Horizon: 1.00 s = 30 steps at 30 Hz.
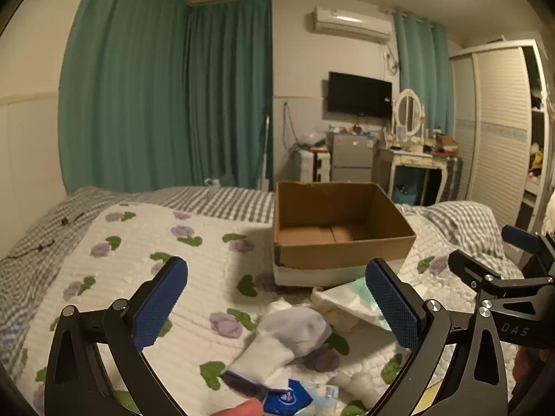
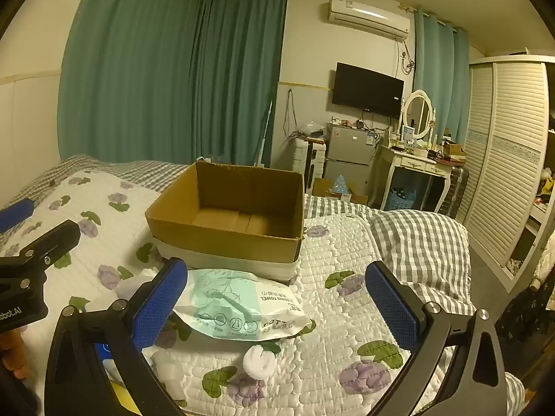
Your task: Organize soft objects
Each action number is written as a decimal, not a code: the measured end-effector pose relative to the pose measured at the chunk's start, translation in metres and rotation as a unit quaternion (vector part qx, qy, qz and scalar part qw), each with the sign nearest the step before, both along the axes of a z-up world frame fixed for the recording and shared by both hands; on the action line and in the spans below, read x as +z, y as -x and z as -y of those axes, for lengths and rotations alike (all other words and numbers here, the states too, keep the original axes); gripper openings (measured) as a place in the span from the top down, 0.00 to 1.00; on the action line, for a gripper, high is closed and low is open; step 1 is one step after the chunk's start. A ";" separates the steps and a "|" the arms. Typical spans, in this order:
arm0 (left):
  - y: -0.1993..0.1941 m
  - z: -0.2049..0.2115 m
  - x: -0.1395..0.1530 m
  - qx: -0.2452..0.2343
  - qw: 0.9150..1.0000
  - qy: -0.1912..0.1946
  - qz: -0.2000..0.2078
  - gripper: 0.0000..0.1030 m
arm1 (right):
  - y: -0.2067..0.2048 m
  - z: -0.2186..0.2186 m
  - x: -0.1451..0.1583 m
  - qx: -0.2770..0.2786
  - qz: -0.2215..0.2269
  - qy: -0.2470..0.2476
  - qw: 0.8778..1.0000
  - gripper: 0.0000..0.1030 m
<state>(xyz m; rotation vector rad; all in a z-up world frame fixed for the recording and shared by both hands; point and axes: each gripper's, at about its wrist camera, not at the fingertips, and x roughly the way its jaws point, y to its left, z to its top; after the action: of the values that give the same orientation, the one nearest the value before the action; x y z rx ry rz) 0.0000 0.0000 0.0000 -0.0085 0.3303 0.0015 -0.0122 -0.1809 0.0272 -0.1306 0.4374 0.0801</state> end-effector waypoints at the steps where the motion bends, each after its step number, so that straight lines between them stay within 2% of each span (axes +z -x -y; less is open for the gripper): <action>1: 0.000 0.000 0.000 0.000 1.000 -0.002 -0.001 0.00 | 0.000 0.000 0.000 0.000 -0.002 0.000 1.000 0.00; 10: 0.000 -0.002 0.002 0.004 1.000 0.004 -0.016 0.00 | -0.001 -0.001 -0.002 0.000 -0.006 0.003 1.000 0.00; 30: 0.001 -0.001 0.000 0.004 1.000 -0.004 -0.012 0.00 | 0.001 0.002 -0.005 -0.001 -0.008 0.001 1.000 0.00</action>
<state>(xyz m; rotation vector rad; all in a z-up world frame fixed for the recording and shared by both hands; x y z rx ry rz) -0.0006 0.0006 0.0004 -0.0011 0.3535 0.0115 -0.0127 -0.1829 0.0223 -0.1318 0.4533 0.0789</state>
